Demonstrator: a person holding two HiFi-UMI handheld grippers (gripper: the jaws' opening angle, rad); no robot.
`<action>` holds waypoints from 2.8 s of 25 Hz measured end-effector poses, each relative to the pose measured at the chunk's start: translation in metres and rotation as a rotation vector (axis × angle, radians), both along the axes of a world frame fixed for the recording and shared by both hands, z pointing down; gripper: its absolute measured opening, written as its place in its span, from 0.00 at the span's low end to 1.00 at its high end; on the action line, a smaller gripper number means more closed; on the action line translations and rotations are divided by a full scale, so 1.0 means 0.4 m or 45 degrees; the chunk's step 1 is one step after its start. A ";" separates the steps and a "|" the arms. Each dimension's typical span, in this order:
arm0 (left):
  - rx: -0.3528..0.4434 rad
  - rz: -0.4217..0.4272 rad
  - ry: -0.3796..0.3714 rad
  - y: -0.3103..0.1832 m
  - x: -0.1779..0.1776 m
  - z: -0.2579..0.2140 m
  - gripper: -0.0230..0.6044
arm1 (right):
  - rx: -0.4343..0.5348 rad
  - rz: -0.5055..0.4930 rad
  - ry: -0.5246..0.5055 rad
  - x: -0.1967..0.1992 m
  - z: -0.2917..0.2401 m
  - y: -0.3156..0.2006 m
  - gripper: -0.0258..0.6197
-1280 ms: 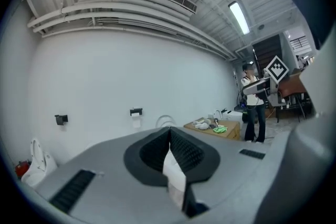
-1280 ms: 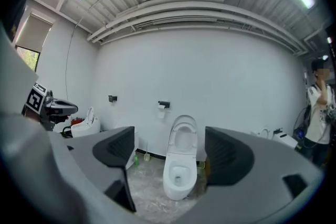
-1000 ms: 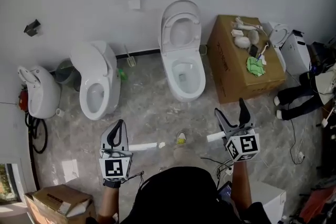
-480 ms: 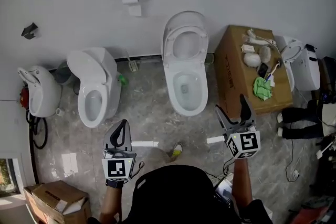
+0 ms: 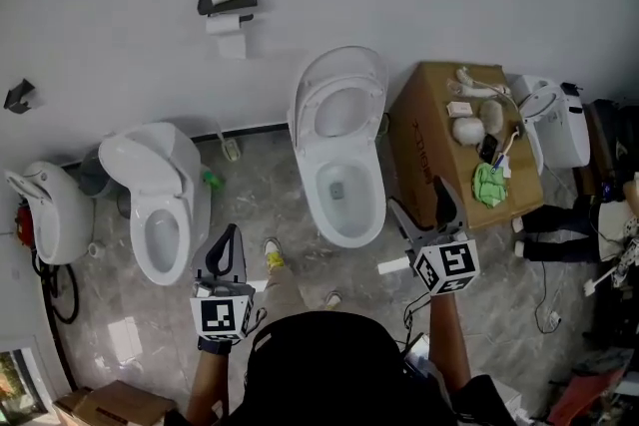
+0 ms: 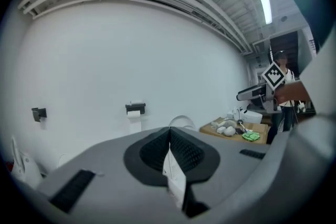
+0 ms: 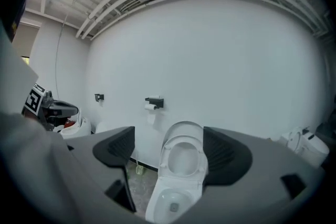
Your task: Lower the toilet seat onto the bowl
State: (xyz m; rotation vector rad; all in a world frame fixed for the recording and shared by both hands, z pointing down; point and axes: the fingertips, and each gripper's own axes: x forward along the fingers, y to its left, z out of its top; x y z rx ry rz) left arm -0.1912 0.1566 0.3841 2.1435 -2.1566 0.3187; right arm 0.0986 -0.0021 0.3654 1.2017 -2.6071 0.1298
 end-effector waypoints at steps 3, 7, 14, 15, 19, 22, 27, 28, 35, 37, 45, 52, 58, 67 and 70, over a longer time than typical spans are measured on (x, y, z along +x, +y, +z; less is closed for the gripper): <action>0.010 0.094 0.034 -0.106 -0.087 0.002 0.06 | -0.034 0.083 0.024 -0.068 0.002 -0.066 0.67; 0.013 0.178 0.053 -0.230 -0.212 0.028 0.06 | -0.039 0.121 0.147 -0.166 0.027 -0.132 0.67; 0.031 0.332 0.119 -0.389 -0.217 0.049 0.06 | 0.017 0.097 0.444 -0.227 0.101 -0.264 0.67; 0.014 0.354 0.120 -0.404 -0.206 0.057 0.06 | 0.018 0.083 0.484 -0.230 0.119 -0.291 0.67; -0.031 0.398 0.100 -0.449 -0.163 0.079 0.06 | 0.037 -0.015 0.671 -0.236 0.209 -0.414 0.67; 0.004 0.379 0.123 -0.477 -0.124 0.056 0.06 | 0.044 -0.087 0.783 -0.238 0.273 -0.512 0.67; -0.016 0.354 0.162 -0.487 -0.084 0.053 0.06 | 0.034 -0.174 0.899 -0.263 0.352 -0.644 0.67; -0.025 0.355 0.167 -0.489 -0.079 0.058 0.06 | 0.028 -0.188 0.920 -0.272 0.369 -0.666 0.67; -0.044 0.346 0.163 -0.486 -0.053 0.064 0.06 | -0.013 -0.288 1.076 -0.340 0.493 -0.792 0.62; -0.053 0.334 0.159 -0.478 -0.050 0.062 0.06 | -0.024 -0.315 1.132 -0.350 0.531 -0.814 0.62; -0.089 0.234 0.148 -0.450 -0.075 0.066 0.06 | -0.045 -0.376 1.301 -0.371 0.645 -0.881 0.52; -0.131 0.193 0.092 -0.414 -0.088 0.086 0.06 | -0.012 -0.419 1.376 -0.420 0.669 -0.929 0.45; -0.110 0.157 0.090 -0.403 -0.097 0.074 0.06 | 0.042 -0.460 1.468 -0.432 0.679 -0.939 0.37; -0.132 0.159 0.073 -0.390 -0.098 0.085 0.06 | 0.083 -0.514 1.486 -0.434 0.697 -0.921 0.19; -0.145 0.159 0.085 -0.382 -0.091 0.085 0.06 | 0.078 -0.512 1.510 -0.432 0.694 -0.910 0.19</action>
